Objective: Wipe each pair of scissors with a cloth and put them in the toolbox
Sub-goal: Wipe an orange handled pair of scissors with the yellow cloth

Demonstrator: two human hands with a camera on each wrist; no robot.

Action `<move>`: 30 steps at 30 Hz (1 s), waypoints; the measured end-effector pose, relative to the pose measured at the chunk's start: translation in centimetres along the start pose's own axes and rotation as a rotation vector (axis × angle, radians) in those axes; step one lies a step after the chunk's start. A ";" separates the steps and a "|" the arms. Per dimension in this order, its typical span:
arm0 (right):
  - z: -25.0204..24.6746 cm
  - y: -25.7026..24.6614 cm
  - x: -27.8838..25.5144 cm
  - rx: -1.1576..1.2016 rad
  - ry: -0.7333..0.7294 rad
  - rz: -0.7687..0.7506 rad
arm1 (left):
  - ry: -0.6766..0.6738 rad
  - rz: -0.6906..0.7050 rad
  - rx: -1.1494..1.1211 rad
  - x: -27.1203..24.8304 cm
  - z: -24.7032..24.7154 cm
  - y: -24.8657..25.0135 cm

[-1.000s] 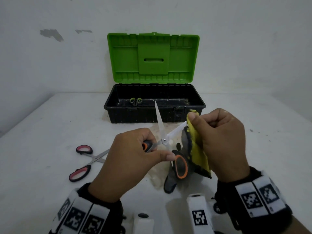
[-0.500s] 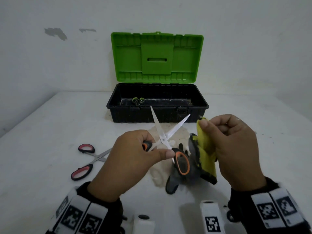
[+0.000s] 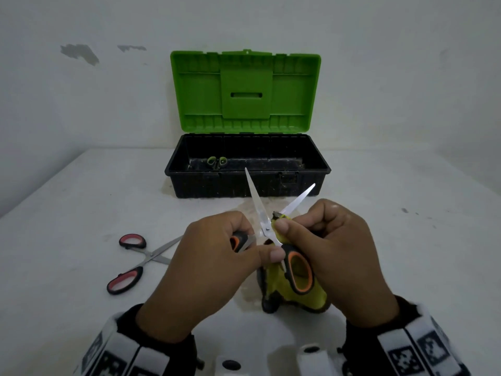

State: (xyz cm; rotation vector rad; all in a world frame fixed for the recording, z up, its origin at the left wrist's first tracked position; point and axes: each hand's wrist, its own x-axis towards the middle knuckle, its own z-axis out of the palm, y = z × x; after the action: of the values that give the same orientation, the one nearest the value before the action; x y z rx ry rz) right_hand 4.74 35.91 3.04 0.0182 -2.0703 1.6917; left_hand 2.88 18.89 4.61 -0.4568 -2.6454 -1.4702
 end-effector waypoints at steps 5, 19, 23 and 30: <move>-0.6 -0.5 0.7 0.088 0.025 0.031 | 0.007 0.041 -0.035 -0.3 -0.2 0.5; -3.3 -1.0 2.0 -0.026 0.134 -0.017 | 0.057 -0.016 0.004 -0.4 1.1 -0.5; -1.6 -1.3 0.8 -0.273 -0.006 -0.079 | 0.057 -0.009 0.104 -0.3 1.5 -0.1; 0.2 -0.2 0.2 -0.271 0.002 -0.054 | 0.115 0.068 0.238 -0.1 1.5 -0.3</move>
State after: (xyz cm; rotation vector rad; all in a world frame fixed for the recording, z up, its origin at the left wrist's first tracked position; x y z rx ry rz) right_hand 4.57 35.75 3.27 -0.0138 -2.2591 1.3678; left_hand 2.96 19.96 3.61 -0.4223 -2.6396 -1.1090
